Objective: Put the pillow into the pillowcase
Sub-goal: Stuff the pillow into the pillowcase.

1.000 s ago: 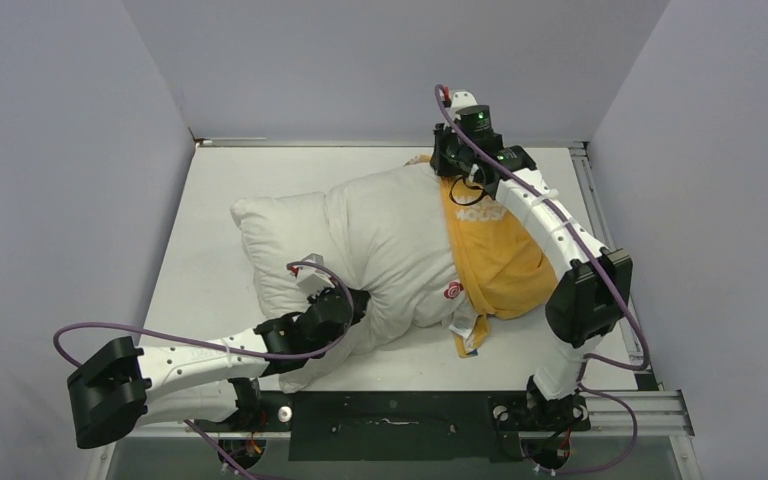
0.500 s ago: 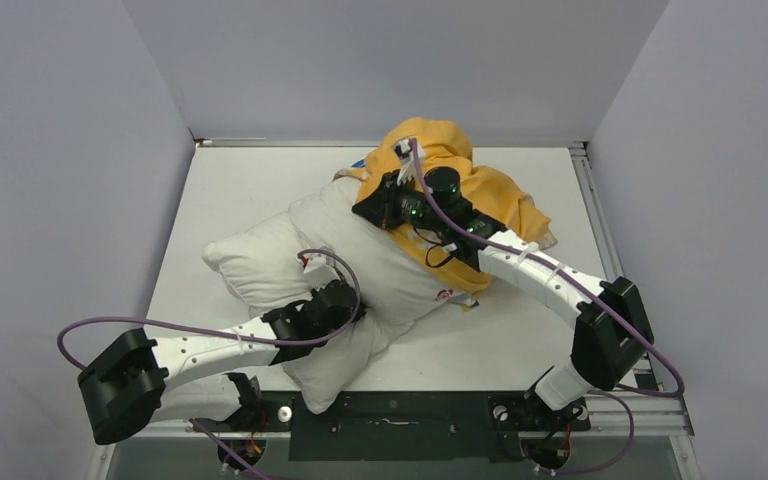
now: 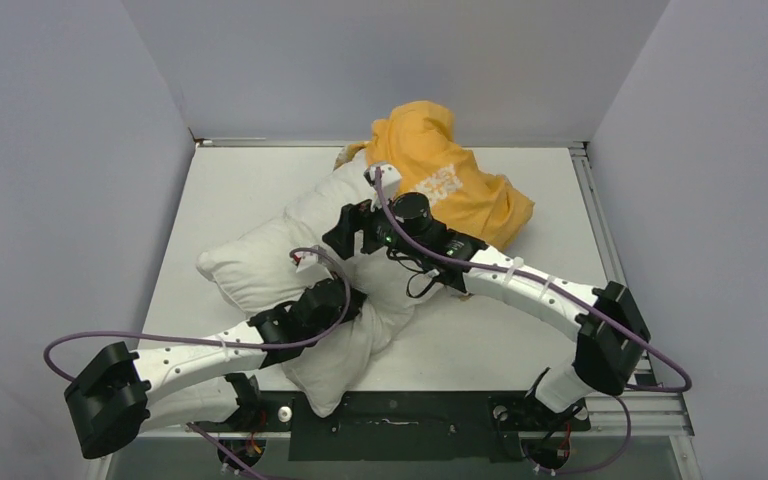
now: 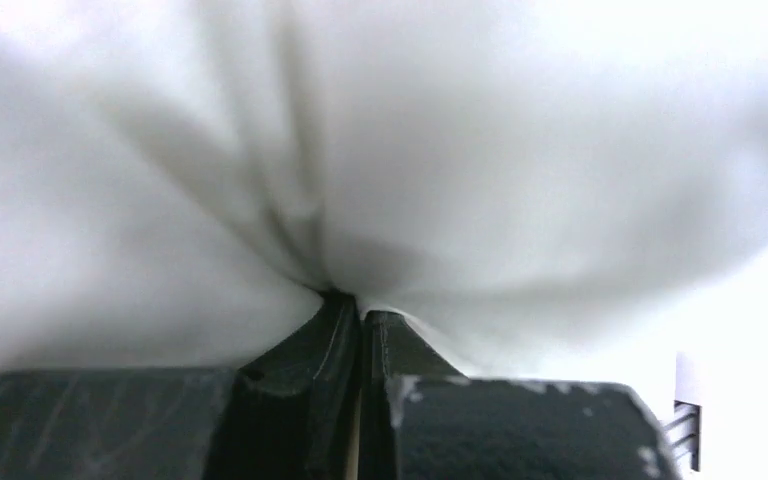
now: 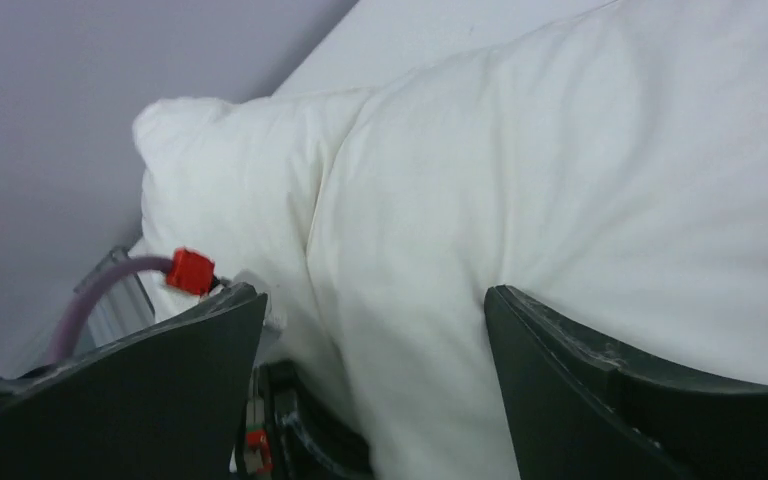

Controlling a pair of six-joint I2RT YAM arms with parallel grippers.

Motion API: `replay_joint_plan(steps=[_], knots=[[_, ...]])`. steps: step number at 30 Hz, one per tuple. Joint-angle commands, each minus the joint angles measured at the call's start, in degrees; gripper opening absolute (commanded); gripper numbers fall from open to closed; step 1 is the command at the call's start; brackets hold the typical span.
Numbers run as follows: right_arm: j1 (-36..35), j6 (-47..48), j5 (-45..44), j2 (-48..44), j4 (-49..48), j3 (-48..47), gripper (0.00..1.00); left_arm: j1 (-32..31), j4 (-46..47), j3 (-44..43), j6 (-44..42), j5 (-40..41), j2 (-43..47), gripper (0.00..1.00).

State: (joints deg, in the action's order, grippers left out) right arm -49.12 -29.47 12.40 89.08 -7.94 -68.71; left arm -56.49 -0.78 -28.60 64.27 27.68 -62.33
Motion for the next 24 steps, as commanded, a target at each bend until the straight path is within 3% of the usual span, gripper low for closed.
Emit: replay_joint_plan(steps=[1,2,3,6,10,17,20,24], knots=[[-3.14,7.75,-11.31,-8.03,18.86,-0.52,0.95,0.71,-0.06,1.68,0.15,-2.02,1.62,0.0],[-2.49,8.21,-14.35,-9.94,19.66,0.43,0.98,0.76,-1.01,1.7,0.15,-1.87,1.96,0.0],[-1.61,8.44,-16.95,-11.75,20.35,1.85,0.93,0.83,-1.26,1.7,0.15,-1.68,2.21,0.0],[2.33,7.88,-22.45,-16.84,22.91,6.55,0.9,0.93,-1.42,1.88,0.15,-1.45,2.72,0.0],[10.71,3.94,-24.26,-23.88,23.53,17.71,0.9,1.19,-0.95,1.97,0.07,-1.78,2.69,0.0],[27.26,-2.28,-17.5,-30.69,17.09,37.47,0.91,1.29,-0.41,2.26,0.04,-2.67,2.64,0.0],[34.28,-3.8,-10.43,-28.12,11.93,41.24,0.92,1.29,-0.16,2.49,0.15,-3.09,2.95,0.0],[37.09,-2.79,-7.08,-19.81,4.88,41.16,0.93,1.29,-0.17,2.51,-0.02,-3.52,3.33,0.0]])
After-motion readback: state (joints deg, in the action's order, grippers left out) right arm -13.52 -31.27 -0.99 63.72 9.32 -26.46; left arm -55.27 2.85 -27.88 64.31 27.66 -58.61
